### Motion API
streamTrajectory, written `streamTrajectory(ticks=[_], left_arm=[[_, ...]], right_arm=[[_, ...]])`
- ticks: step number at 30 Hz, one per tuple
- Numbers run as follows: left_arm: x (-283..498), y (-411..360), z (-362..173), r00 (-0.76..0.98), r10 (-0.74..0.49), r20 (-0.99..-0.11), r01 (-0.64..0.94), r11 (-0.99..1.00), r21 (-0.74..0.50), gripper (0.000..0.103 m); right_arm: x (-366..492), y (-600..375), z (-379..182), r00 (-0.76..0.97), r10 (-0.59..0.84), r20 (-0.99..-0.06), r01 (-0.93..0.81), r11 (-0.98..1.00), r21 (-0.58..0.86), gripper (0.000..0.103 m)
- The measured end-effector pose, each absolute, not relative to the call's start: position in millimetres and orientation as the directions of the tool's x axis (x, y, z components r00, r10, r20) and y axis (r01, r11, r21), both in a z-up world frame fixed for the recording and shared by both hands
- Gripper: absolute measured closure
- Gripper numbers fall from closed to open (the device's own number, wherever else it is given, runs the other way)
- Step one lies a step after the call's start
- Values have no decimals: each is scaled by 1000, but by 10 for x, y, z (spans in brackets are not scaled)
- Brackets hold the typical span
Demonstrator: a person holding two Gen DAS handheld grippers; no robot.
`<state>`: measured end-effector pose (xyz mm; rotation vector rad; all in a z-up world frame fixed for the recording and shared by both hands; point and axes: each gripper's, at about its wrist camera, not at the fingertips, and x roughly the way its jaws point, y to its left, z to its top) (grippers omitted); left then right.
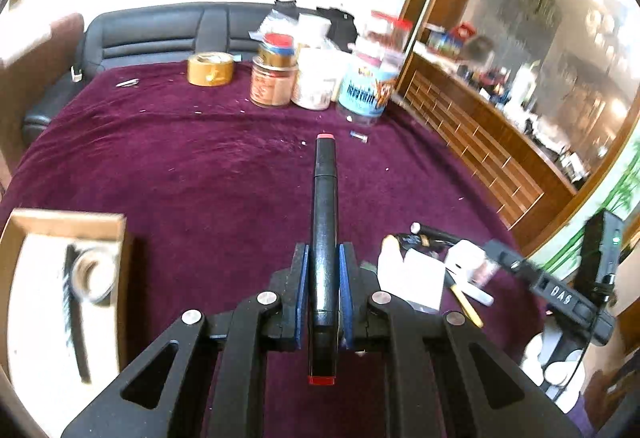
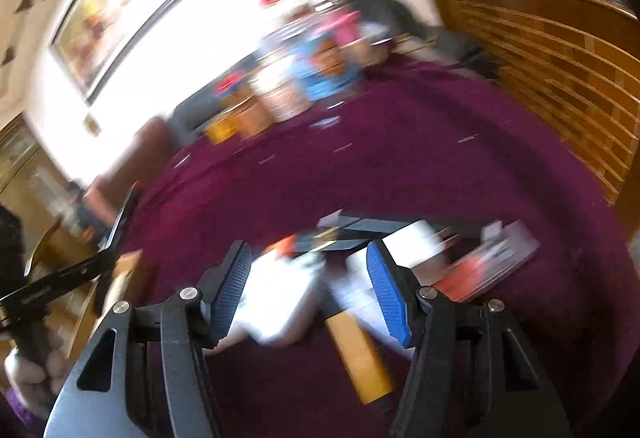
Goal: Organize rigid objects
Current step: 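Grasp a second black marker with the left gripper while the right grasps a white cylinder, then lower the marker into the box with the left gripper while the right places the white cylinder beside it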
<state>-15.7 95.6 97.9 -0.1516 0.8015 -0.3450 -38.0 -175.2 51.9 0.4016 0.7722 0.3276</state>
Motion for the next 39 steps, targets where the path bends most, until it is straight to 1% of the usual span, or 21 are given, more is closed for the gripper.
streamTrajectory(ticks=[2,4,5,7,8,9,10,12,14,18,20,30,32,36,39], left_arm=[[-343,1149,997,657,-367,-659,231,929,-288,92],[-468,1298,989,671,-365,-646,214,929,-303,92],[-528,1373,984,679,-361,-639,204,929,-308,92],[-651,1550,961,691,-359,-627,182,926,-330,92],[-693,1619,944,694,-360,-624,172,924,-342,92],[-747,1732,920,696,-362,-620,158,920,-359,92],[-782,1814,908,700,-358,-618,146,919,-367,92],[-848,1972,876,709,-347,-614,123,918,-377,92],[-943,2160,836,716,-336,-613,94,915,-391,92],[-1106,2402,821,740,-299,-602,57,920,-387,92],[-1166,2500,804,747,-293,-596,46,918,-393,92],[-1243,2770,688,750,-297,-591,11,899,-438,92],[-1288,2797,691,753,-292,-590,7,900,-436,92],[-1316,2886,709,758,-267,-595,-12,907,-422,92],[-1238,2996,699,745,-213,-633,-51,927,-372,92]], right_arm=[[-401,-1489,456,605,469,-644,-167,865,473,44],[-408,-1301,365,561,486,-670,-165,859,484,50],[-396,-1223,323,549,476,-687,-155,866,476,57],[-349,-1116,239,530,451,-719,-118,878,464,60],[-328,-1074,203,520,444,-730,-103,881,462,64],[-298,-1032,166,513,434,-740,-88,884,458,71],[-271,-985,124,509,413,-755,-68,894,443,74],[-204,-921,46,507,366,-780,-26,911,410,82],[-152,-912,-6,517,376,-769,4,897,441,82],[-80,-895,-16,550,348,-759,38,897,440,80],[-25,-894,-70,552,373,-745,33,884,467,79],[137,-776,-51,555,336,-761,6,914,407,79],[123,-785,-33,547,341,-765,1,913,408,80],[39,-891,81,569,410,-713,6,864,503,80],[-19,-783,308,582,467,-666,-51,838,543,80]])
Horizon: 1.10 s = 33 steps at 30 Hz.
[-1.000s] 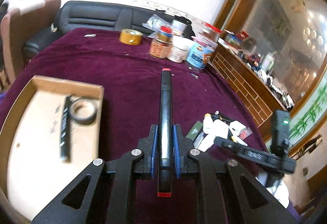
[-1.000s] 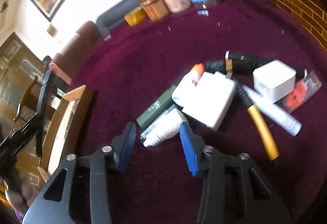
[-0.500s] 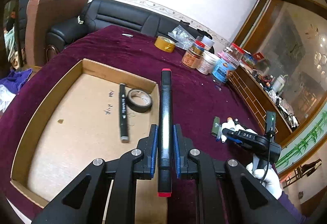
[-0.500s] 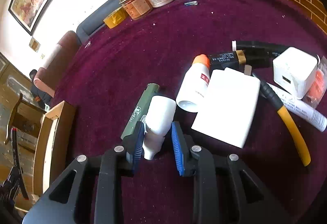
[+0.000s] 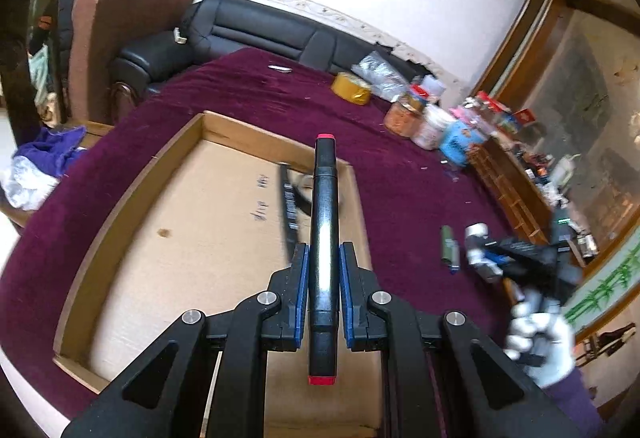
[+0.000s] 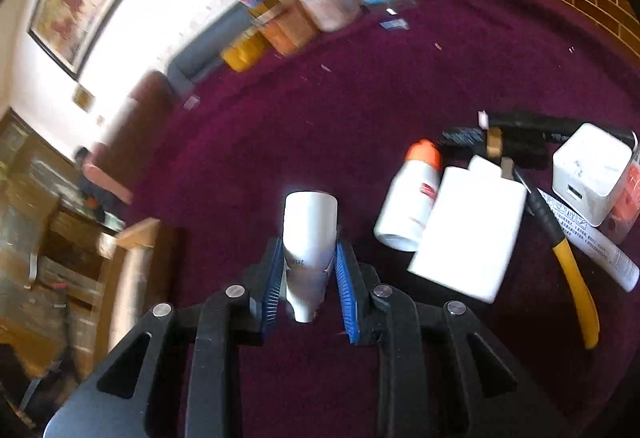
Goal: Organize rigid objects
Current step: 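Lower the marker into the box with the left gripper while the right places the white cylinder beside it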
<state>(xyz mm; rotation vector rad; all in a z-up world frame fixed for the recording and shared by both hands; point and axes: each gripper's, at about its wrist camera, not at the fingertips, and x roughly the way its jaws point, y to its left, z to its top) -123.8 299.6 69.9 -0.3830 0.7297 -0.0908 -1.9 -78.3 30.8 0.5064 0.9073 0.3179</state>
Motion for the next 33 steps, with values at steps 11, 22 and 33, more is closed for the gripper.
streamTrajectory(ticks=[11,22,33], left_arm=[[-297,3248,258,576,-141,-805,-142,953,-269,92],[-90,3478,127,548,-140,-824,-219,927,-303,86],[-604,3576,574,670,-149,-727,-209,902,-378,54]], right_arm=[[-7,800,492,340,644,-685,-342,763,548,79],[-36,1509,287,275,567,-776,-424,796,431,79],[-13,1530,351,321,523,-789,-406,829,384,78]])
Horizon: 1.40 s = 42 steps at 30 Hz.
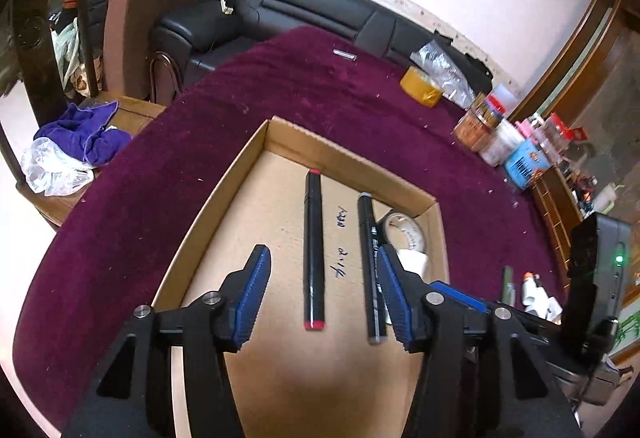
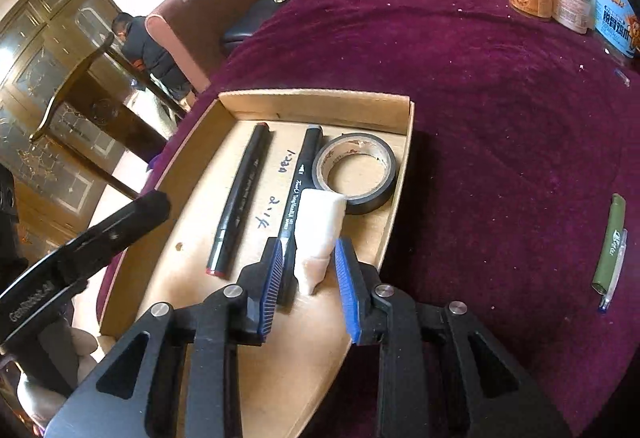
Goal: Organize rigid objects
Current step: 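Lower the marker into the box with the left gripper while the right places the white cylinder beside it, then grasp the green lighter and clear pen together with the left gripper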
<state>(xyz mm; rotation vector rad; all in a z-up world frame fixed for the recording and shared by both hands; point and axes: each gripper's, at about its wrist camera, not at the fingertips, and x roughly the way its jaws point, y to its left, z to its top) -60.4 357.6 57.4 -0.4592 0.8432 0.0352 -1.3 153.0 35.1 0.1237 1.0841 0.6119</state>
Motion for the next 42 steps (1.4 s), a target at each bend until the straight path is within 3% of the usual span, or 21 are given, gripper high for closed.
streamTrajectory(ticks=[4,10,15,22,29,31,32,34,36,40,41,42], left_arm=[[-720,3448,736,699,-155,-698,-192,900,-392,53],[-805,2874,931,702,-236,-672,-64,918,-390,42],[-633,2002,822,606,-340,-719,84,926,-367,40],[-265,951,518,493,-389,-778,215,921,-324,41],[307,380,267,535,-223,-815,217,969,-122,41],[356,208,139,502,-220,-836,266,960,-92,45],[323,201,76,487,-220,-845,279,956,-88,67],[199,176,51,502,-210,-839,296,953,-62,77],[37,296,80,452,-304,-839,299,937,-178,78],[-313,510,229,437,-376,-817,301,917,-261,84],[-396,591,295,460,-384,-801,296,916,-269,81],[-427,652,333,475,-384,-791,288,918,-273,68]], right_arm=[[-77,1170,449,376,541,-752,-375,831,410,78],[-165,-11,498,529,459,-714,-217,886,409,73],[-239,-964,470,628,315,-712,-42,927,373,68],[-401,-1650,341,649,302,-698,47,900,433,68],[-442,-1834,207,649,347,-677,37,874,484,68],[-450,-1865,163,641,359,-678,34,870,492,68],[-463,-1865,153,640,363,-677,29,869,494,68],[-501,-1870,128,640,365,-676,20,871,490,68],[-519,-1875,105,639,369,-675,11,873,488,68],[-487,-1895,15,624,389,-678,19,860,511,68],[-472,-1896,-3,618,394,-680,23,856,517,68],[-465,-1894,-6,617,396,-680,23,855,519,68]])
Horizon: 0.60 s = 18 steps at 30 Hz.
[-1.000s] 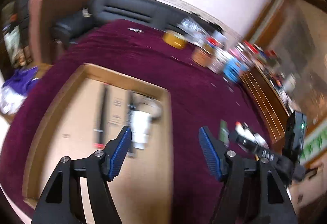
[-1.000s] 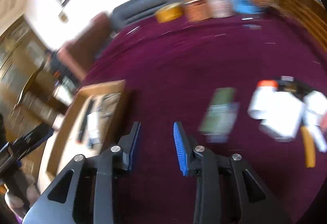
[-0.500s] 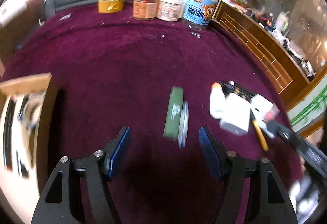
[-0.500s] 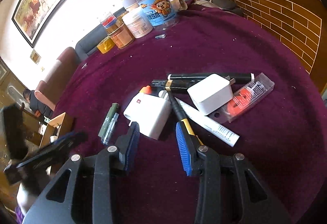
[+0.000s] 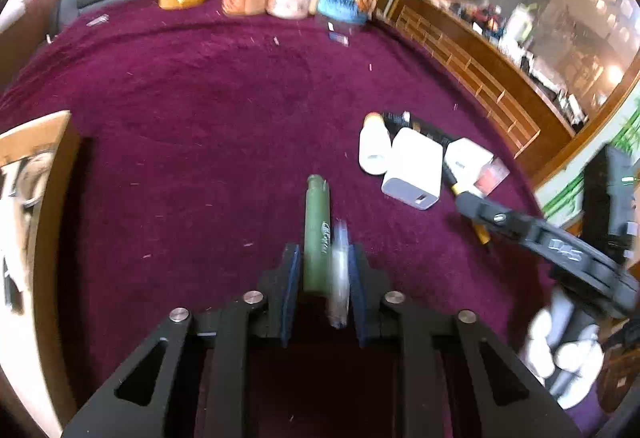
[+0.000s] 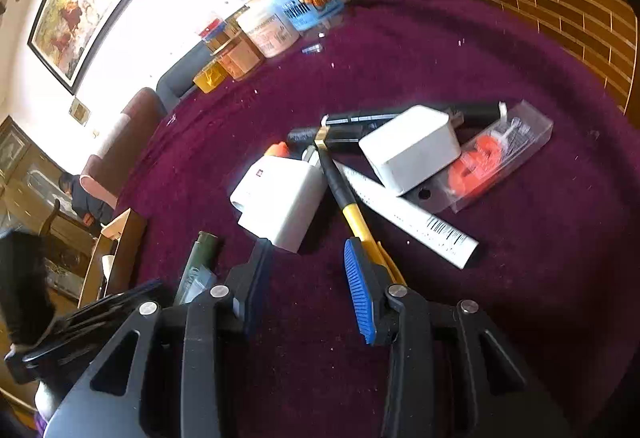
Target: Organize rigid objects
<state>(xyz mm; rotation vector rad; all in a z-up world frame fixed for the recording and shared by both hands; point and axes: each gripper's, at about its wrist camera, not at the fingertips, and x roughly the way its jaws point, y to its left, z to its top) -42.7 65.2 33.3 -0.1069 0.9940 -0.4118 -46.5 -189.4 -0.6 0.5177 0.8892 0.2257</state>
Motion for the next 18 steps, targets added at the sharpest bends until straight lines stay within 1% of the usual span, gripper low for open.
streamTrajectory(ticks=[1,2,4,8,12,18], left_arm=[[-435,697,347,490,-375,-787,280,923,-265,61],[-398,675,352,501,-361,-786,275,928,-252,58],[-354,685,280,502,-324,-802,267,940,-213,58],[-313,594,141,474,-328,-817,274,937,-217,58],[-256,358,96,485,-310,-818,321,933,-163,58],[-206,189,32,529,-238,-815,328,943,-62,58]], right_arm=[[-468,-1892,-4,618,395,-679,24,855,518,68],[-477,-1889,0,621,391,-680,25,857,516,68],[-490,-1890,2,622,393,-677,23,855,518,68],[-496,-1897,-6,623,390,-678,31,854,520,68],[-481,-1849,-11,612,379,-694,30,866,499,68],[-461,-1825,-30,602,373,-706,27,874,485,68]])
